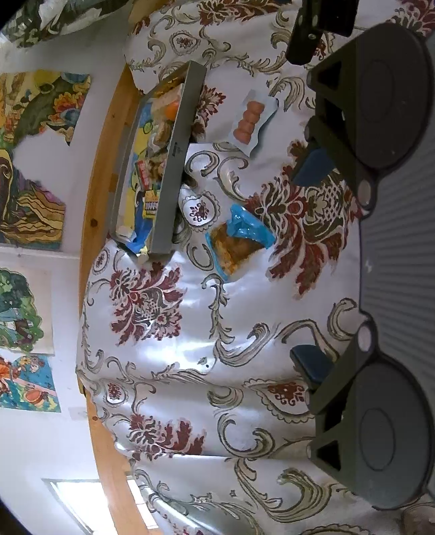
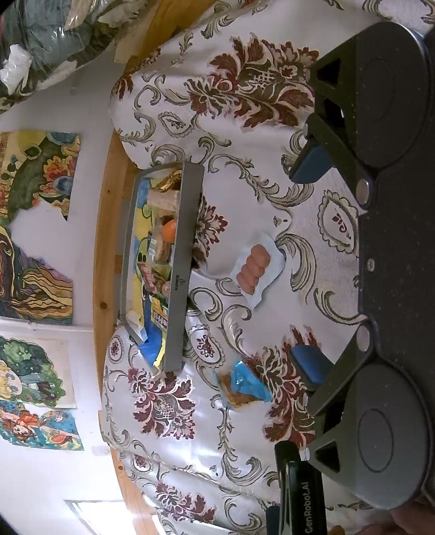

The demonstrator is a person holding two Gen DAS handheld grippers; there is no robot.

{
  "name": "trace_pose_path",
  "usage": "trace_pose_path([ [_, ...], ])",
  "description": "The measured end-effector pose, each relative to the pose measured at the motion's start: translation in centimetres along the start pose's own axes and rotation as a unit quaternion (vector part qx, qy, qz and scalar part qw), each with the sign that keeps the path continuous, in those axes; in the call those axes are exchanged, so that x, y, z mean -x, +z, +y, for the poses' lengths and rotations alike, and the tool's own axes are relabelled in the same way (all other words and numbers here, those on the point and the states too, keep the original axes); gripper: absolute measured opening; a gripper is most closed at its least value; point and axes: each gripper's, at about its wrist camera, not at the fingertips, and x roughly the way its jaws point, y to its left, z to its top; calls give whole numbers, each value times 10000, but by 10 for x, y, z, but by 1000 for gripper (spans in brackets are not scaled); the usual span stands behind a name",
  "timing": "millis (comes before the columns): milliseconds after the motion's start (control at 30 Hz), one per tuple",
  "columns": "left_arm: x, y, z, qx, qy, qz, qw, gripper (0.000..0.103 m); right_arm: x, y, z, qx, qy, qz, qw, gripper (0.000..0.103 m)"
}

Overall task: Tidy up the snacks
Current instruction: 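Lower left tool toward the brown clipped snack bag while right tool approaches the sausage pack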

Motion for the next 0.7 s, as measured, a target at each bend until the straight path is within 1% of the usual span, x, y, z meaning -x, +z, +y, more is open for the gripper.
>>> trace_pose_path([
  [367,-8,-1,1,58,18,205,9998,103,-6,0,-1,-35,-27,49,10000,102],
  [600,-13,7,-1,54,-86,212,9997,103,-10,0,-2,25,-89,47,9999,102],
  [700,-15,14,-2,48,-114,153,9998,103,-10,2,-2,49,-107,-24,9999,102],
])
